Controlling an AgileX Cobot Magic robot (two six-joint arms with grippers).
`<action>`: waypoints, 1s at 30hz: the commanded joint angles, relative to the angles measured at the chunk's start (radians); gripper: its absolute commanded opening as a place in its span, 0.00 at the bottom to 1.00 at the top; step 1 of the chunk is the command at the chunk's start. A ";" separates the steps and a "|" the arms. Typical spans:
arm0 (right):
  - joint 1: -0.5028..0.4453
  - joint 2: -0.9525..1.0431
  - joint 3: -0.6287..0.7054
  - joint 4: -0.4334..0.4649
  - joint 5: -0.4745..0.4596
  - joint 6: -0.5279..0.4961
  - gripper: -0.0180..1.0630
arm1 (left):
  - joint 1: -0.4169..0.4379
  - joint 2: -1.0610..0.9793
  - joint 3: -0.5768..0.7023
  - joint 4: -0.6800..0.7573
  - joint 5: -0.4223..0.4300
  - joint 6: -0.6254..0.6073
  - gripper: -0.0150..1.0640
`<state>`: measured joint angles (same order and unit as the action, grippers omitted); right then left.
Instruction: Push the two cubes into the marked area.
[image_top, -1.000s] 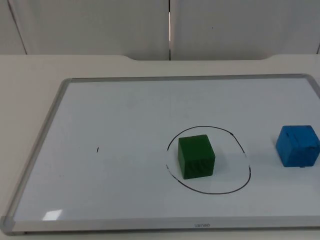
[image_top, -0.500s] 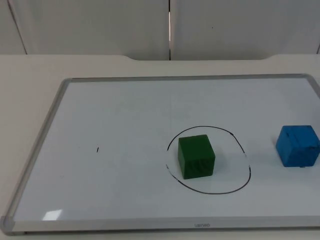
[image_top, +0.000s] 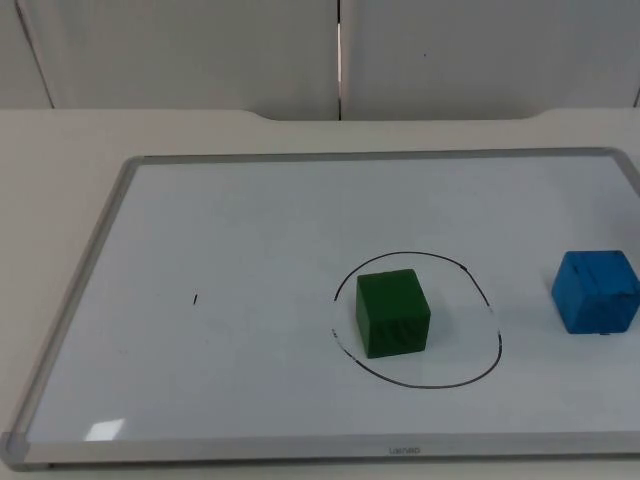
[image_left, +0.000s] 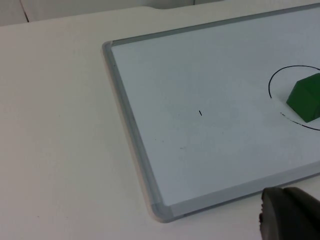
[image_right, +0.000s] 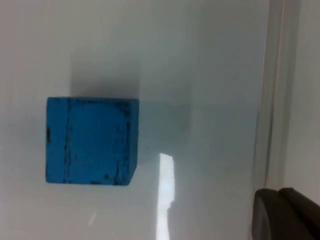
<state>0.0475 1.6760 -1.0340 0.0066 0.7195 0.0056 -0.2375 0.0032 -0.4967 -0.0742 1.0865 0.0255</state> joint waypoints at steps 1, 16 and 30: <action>-0.004 0.037 -0.005 0.003 -0.039 -0.006 0.02 | -0.006 -0.003 0.004 -0.011 -0.012 -0.002 0.01; -0.004 0.194 -0.005 0.056 -0.178 -0.017 0.02 | -0.006 -0.003 0.004 -0.011 -0.012 -0.002 0.01; -0.003 0.223 -0.005 0.162 -0.244 -0.022 0.02 | -0.006 -0.003 0.004 -0.011 -0.012 -0.002 0.01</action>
<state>0.0475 1.8979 -1.0356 0.1555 0.4690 0.0000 -0.2375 0.0032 -0.4967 -0.0742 1.0865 0.0255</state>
